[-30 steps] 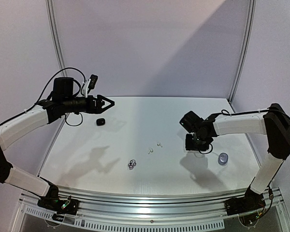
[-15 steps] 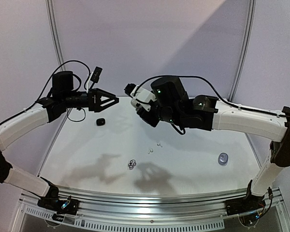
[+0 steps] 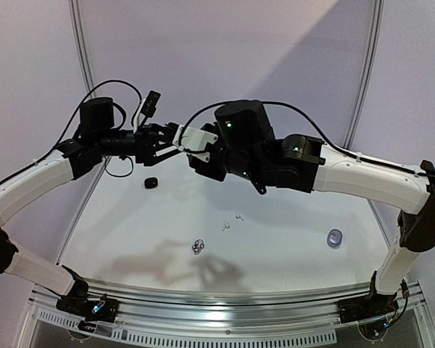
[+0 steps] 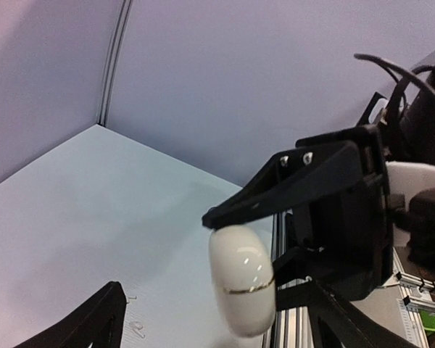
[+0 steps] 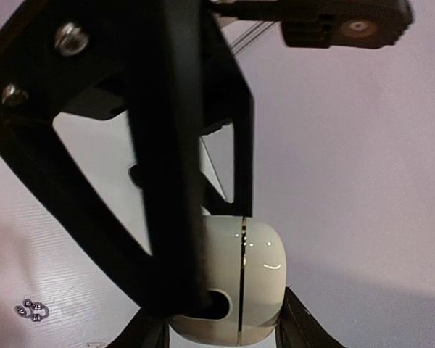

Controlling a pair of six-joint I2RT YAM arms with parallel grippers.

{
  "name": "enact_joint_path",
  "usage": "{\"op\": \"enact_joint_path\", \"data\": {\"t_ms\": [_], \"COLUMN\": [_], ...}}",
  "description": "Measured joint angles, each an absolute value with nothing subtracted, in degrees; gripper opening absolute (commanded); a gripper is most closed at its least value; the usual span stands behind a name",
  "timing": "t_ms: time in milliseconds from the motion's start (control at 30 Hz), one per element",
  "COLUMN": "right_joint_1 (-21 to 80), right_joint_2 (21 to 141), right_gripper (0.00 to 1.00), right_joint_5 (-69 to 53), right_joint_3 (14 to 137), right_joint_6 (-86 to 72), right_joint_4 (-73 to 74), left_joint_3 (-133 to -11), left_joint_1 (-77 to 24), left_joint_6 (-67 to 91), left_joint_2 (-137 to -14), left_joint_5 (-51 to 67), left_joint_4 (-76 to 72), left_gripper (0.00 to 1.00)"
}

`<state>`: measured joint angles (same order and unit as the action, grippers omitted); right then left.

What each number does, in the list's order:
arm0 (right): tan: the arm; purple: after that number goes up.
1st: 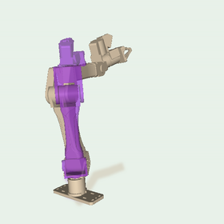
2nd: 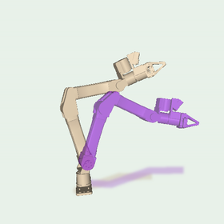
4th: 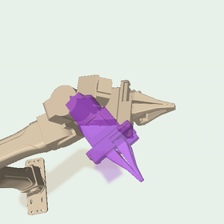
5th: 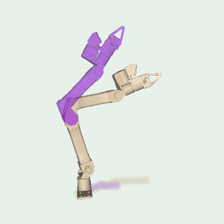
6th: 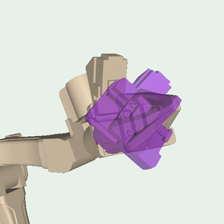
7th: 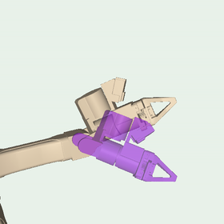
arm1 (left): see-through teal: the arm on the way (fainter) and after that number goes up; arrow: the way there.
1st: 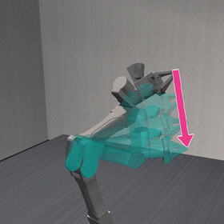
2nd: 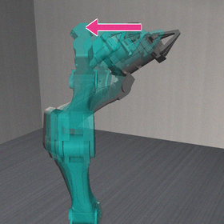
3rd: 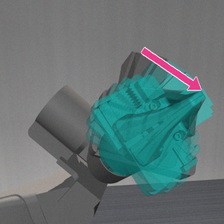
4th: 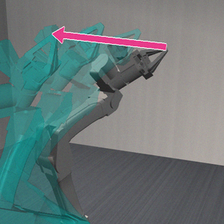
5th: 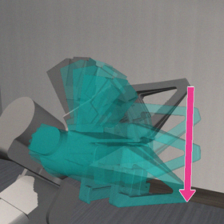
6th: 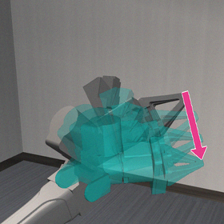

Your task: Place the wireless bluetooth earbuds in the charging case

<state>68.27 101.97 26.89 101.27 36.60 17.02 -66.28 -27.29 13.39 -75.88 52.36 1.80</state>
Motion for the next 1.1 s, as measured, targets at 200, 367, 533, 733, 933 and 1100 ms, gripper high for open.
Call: {"op": "enact_joint_path", "data": {"t_ms": [200, 367, 533, 733, 933, 1100], "right_joint_1": [68.69, 68.73, 68.73, 68.73, 68.73, 66.50], "right_joint_2": [103.26, 103.26, 103.28, 103.37, 103.35, 101.91], "right_gripper": [0.12, 0.12, 0.12, 0.35, 0.99, 0.98], "right_joint_5": [27.03, 27.42, 27.57, 28.21, 27.46, 13.85], "right_joint_3": [101.30, 101.67, 101.73, 101.73, 101.86, 103.00], "right_joint_6": [37.71, 38.02, 38.41, 39.94, 37.34, 27.62], "right_joint_4": [19.07, 19.05, 19.29, 19.14, 18.61, 22.15], "left_joint_3": [-66.65, -66.65, -66.96, -67.57, -67.55, -67.00], "left_joint_1": [-27.42, -27.49, -27.55, -27.75, -27.66, -26.89], "left_joint_6": [13.19, 13.15, 12.86, 14.04, 12.10, 7.05], "left_joint_2": [-76.12, -76.75, -77.01, -77.01, -76.97, -76.16], "left_joint_5": [53.28, 52.88, 53.32, 53.32, 53.58, 54.24], "left_joint_4": [2.52, 3.31, 4.23, 5.23, 5.23, 5.06], "left_gripper": [0.53, 0.50, 0.16, 0.00, 0.00, 0.00]}}
